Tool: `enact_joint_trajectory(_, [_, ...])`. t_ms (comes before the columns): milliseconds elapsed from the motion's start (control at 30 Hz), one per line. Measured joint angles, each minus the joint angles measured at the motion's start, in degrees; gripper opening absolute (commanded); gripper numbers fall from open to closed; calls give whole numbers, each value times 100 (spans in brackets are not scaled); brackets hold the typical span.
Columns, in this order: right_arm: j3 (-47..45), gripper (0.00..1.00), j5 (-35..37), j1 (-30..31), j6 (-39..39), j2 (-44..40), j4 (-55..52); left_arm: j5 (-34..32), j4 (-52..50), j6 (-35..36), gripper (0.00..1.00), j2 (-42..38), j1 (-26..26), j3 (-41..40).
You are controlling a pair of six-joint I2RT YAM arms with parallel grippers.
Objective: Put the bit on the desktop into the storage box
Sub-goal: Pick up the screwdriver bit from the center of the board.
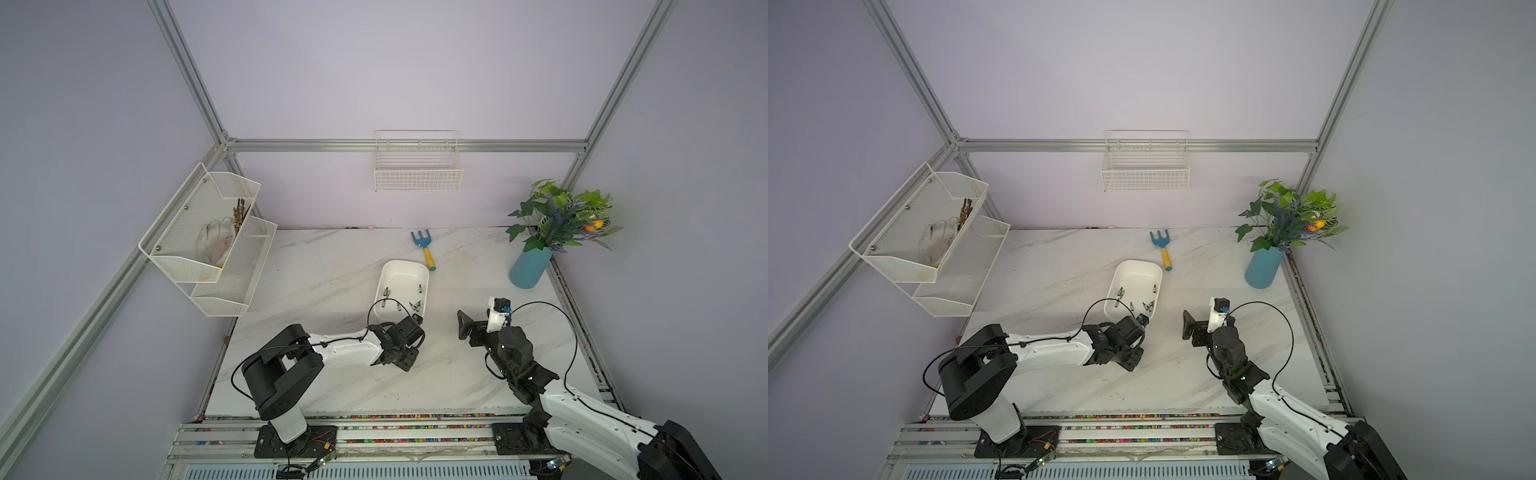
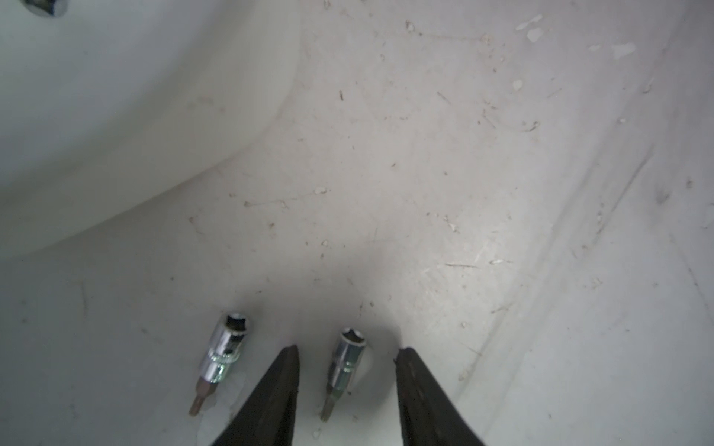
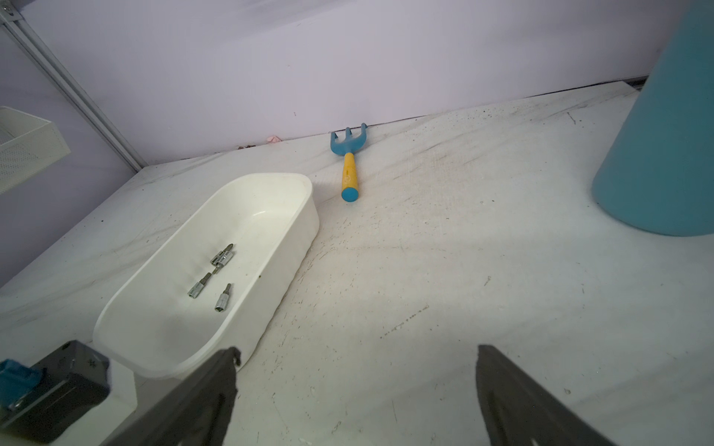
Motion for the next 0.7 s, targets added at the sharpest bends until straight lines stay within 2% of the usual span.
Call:
enact_joint_trajectory(200, [0, 100, 2, 0, 0, -2, 17, -83, -20, -9, 28, 9, -9, 0])
enact_joint_trajectory(700, [0, 100, 7, 0, 2, -66, 42, -168, -48, -59, 14, 9, -33, 0])
